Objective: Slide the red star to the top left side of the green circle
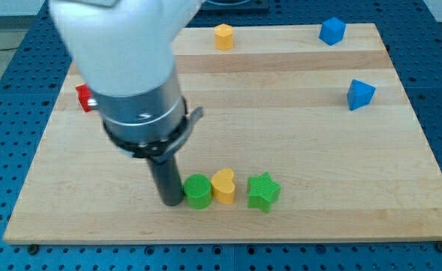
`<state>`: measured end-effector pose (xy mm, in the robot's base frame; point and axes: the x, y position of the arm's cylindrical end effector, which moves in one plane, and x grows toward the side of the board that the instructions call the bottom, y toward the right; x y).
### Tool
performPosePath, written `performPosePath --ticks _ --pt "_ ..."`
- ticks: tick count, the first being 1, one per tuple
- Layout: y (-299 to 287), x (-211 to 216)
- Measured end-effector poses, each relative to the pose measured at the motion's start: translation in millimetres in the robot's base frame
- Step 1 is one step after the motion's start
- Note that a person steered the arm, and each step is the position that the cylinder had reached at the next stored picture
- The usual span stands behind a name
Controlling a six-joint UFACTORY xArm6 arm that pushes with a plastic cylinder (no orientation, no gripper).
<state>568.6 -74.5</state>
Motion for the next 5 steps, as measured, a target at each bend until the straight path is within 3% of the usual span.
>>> performPosePath --ticks 3,5 --pt "10.7 -0.5" --pt "-165.2 -66.5"
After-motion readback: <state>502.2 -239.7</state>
